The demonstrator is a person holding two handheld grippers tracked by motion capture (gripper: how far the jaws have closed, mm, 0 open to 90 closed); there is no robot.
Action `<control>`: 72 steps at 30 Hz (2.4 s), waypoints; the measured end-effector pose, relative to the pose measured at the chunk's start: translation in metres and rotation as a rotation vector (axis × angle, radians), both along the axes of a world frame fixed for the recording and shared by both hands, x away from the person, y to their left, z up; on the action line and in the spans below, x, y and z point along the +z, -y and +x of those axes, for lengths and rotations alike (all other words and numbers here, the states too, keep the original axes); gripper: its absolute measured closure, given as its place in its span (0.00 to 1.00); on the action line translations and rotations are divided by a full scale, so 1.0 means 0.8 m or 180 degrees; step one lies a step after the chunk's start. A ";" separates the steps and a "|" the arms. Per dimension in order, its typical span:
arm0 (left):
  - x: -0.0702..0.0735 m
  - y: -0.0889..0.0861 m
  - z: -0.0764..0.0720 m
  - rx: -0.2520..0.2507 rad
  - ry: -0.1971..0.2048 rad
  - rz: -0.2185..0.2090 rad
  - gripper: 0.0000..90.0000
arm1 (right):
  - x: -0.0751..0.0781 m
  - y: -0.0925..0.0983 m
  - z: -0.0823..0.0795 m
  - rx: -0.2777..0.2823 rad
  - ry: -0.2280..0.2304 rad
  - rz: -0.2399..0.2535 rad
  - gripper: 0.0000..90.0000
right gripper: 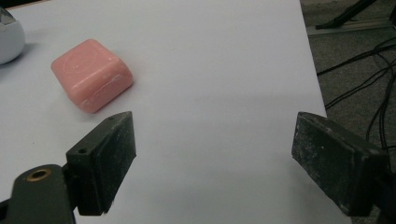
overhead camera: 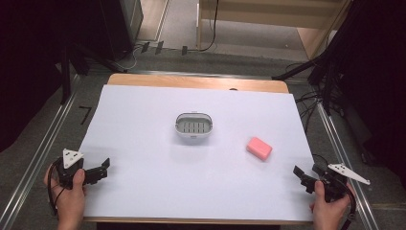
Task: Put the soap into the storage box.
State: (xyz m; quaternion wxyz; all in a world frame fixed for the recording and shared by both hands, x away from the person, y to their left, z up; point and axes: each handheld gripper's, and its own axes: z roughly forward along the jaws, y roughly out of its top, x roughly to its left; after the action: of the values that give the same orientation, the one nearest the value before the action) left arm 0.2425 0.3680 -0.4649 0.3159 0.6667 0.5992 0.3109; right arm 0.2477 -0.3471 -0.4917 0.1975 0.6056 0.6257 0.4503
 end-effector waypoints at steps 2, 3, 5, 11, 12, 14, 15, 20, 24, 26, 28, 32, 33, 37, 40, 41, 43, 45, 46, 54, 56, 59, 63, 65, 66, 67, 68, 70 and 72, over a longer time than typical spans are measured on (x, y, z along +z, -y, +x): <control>0.000 0.000 0.000 -0.0004 0.0000 -0.0002 0.00 | 0.000 0.000 0.000 -0.0003 0.0002 -0.0004 0.15; 0.000 0.000 0.000 -0.0003 -0.0005 -0.0002 0.00 | 0.000 -0.001 0.000 -0.0008 0.0001 -0.0019 0.16; 0.000 0.000 0.000 -0.0007 0.0004 -0.0002 0.00 | 0.001 -0.002 -0.001 -0.0014 0.0015 -0.0054 0.16; 0.000 0.000 0.000 -0.0016 0.0005 -0.0004 0.00 | 0.003 -0.006 -0.001 0.0121 0.0064 -0.0120 0.21; 0.000 0.000 0.000 -0.0016 0.0005 -0.0004 0.00 | 0.003 -0.008 -0.002 0.0105 0.0079 -0.0153 0.24; 0.000 0.000 0.000 -0.0017 0.0010 -0.0006 0.00 | 0.005 -0.010 -0.003 0.0085 0.0133 -0.0200 0.27; 0.000 0.000 0.000 -0.0018 0.0016 -0.0006 0.00 | 0.005 -0.011 -0.002 0.0085 0.0151 -0.0217 0.27; 0.000 0.000 0.000 -0.0026 0.0013 -0.0009 0.00 | 0.008 -0.016 0.001 0.0138 0.0124 -0.0368 0.29; 0.000 0.001 -0.001 -0.0031 0.0022 -0.0013 0.00 | 0.011 -0.022 0.007 0.0372 0.0015 -0.0553 0.33; 0.000 0.000 -0.001 -0.0038 0.0023 -0.0015 0.00 | 0.013 -0.025 0.008 0.0374 -0.0020 -0.0577 0.34; 0.000 0.000 -0.001 -0.0049 0.0028 -0.0012 0.00 | 0.014 -0.026 0.008 0.0386 -0.0037 -0.0580 0.34; 0.000 0.001 -0.002 -0.0054 0.0046 0.0008 0.00 | 0.017 -0.034 0.004 0.0603 -0.0112 -0.0526 0.36; 0.000 0.001 -0.002 -0.0061 0.0049 0.0005 0.00 | 0.018 -0.037 0.004 0.0569 -0.0151 -0.0585 0.39; 0.000 0.001 -0.002 -0.0061 0.0038 0.0004 0.00 | 0.019 -0.038 0.004 0.0671 -0.0151 -0.0506 0.33; 0.000 0.001 0.000 -0.0048 0.0023 0.0009 0.00 | 0.023 -0.044 0.005 0.0783 -0.0137 -0.0566 0.31; 0.000 0.001 -0.001 -0.0048 0.0023 0.0012 0.00 | 0.024 -0.045 0.005 0.0820 -0.0146 -0.0569 0.31; 0.000 0.002 -0.001 -0.0057 0.0036 0.0021 0.00 | 0.025 -0.046 0.008 0.0869 -0.0178 -0.0601 0.32; 0.000 0.002 -0.002 -0.0059 0.0034 0.0024 0.00 | 0.025 -0.046 0.009 0.0891 -0.0166 -0.0613 0.33; 0.000 0.002 -0.002 -0.0072 0.0052 0.0037 0.00 | 0.027 -0.047 0.012 0.0949 -0.0190 -0.0649 0.34; 0.000 0.003 -0.002 -0.0061 0.0045 0.0058 0.00 | 0.034 -0.054 0.025 0.1273 -0.0301 -0.0808 0.38; 0.000 0.004 -0.003 -0.0066 0.0071 0.0058 0.00 | 0.035 -0.057 0.031 0.1333 -0.0322 -0.0816 0.38; 0.000 0.004 -0.003 -0.0073 0.0071 0.0060 0.00 | 0.038 -0.067 0.041 0.1428 -0.0341 -0.0907 0.37; 0.000 0.004 -0.003 -0.0077 0.0066 0.0066 0.00 | 0.041 -0.079 0.053 0.1542 -0.0384 -0.1003 0.34; 0.000 0.004 -0.003 -0.0074 0.0070 0.0066 0.00 | 0.042 -0.084 0.058 0.1579 -0.0386 -0.1038 0.33; 0.000 0.004 -0.003 -0.0070 0.0067 0.0066 0.00 | 0.043 -0.085 0.061 0.1606 -0.0393 -0.1056 0.33; 0.000 0.004 -0.002 -0.0070 0.0064 0.0065 0.00 | 0.044 -0.087 0.063 0.1630 -0.0390 -0.1067 0.32; 0.000 0.004 -0.002 -0.0070 0.0064 0.0065 0.00 | 0.044 -0.087 0.063 0.1630 -0.0390 -0.1067 0.32; 0.000 0.004 -0.002 -0.0070 0.0063 0.0065 0.00 | 0.048 -0.091 0.069 0.1681 -0.0395 -0.1107 0.32; 0.000 0.004 -0.003 -0.0073 0.0069 0.0063 0.00 | 0.051 -0.094 0.074 0.1712 -0.0414 -0.1115 0.32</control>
State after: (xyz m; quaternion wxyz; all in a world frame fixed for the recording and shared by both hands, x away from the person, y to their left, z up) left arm 0.2404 0.3649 -0.4651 0.3193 0.6732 0.5850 0.3204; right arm 0.3065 -0.2720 -0.4509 0.1323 0.4030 0.8425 0.3322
